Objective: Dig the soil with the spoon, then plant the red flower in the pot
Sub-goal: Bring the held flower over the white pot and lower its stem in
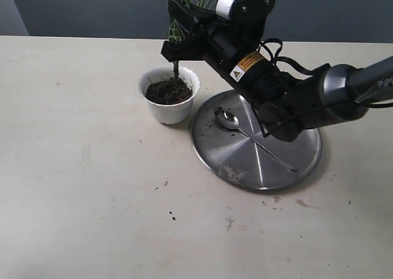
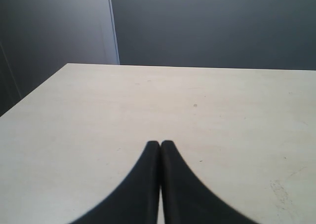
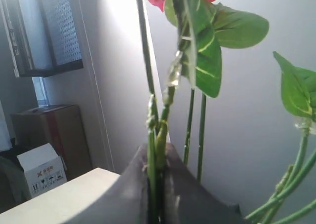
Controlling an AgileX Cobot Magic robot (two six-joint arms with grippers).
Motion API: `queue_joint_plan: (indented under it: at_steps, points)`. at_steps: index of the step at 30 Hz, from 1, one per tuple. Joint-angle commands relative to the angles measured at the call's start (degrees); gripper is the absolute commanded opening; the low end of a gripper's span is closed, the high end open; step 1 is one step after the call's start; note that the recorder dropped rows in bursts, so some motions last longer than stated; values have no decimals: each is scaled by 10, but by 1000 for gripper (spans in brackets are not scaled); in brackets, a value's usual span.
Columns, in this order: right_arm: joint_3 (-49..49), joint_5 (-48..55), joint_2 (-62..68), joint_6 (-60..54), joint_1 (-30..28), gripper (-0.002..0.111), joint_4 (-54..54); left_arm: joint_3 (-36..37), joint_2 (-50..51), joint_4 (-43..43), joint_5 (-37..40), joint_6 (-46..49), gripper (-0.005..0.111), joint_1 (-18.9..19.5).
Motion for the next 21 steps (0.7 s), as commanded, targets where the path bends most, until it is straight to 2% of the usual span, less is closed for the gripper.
queue_joint_plan:
  at_steps: [1, 11, 21]
  points:
    - [-37, -13, 23, -2, 4, -1, 3, 2, -1, 0, 1, -1, 0, 1]
    - [-86, -13, 113, 2, 10, -1, 20, 2, -1, 0, 1, -1, 0, 1]
    - [-86, -13, 140, 0, 10, -1, 11, 2, -1, 0, 1, -1, 0, 1]
